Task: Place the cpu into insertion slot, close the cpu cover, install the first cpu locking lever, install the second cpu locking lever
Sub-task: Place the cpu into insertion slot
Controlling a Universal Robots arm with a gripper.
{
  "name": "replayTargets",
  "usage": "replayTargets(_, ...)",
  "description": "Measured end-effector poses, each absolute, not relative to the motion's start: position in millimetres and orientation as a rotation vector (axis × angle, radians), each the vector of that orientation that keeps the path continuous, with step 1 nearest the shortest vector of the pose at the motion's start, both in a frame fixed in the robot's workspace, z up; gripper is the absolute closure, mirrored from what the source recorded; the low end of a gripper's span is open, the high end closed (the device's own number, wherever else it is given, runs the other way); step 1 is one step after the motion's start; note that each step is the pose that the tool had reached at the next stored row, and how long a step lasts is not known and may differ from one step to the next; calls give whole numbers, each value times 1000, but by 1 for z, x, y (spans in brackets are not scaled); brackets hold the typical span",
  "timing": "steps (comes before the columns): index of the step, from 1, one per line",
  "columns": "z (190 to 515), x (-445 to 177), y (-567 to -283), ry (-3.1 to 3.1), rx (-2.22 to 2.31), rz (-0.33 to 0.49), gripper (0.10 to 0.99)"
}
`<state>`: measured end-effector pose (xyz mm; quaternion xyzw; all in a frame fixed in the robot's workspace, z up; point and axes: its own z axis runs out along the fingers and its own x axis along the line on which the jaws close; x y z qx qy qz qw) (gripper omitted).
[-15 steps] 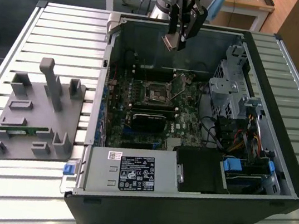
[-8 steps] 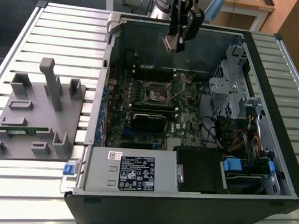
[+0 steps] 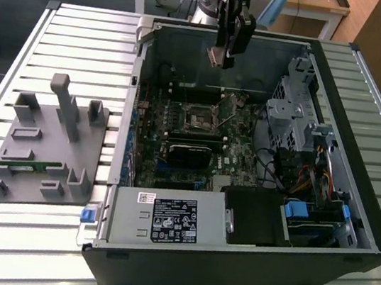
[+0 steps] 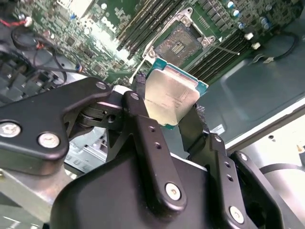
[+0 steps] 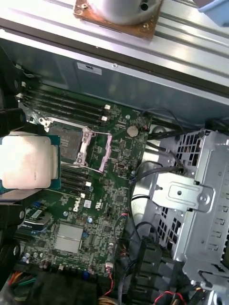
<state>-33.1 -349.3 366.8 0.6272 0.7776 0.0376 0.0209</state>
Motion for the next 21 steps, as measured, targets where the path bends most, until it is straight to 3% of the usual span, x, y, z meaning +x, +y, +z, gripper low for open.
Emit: replayTargets(21, 343, -33, -344, 2239, 2098, 71, 557)
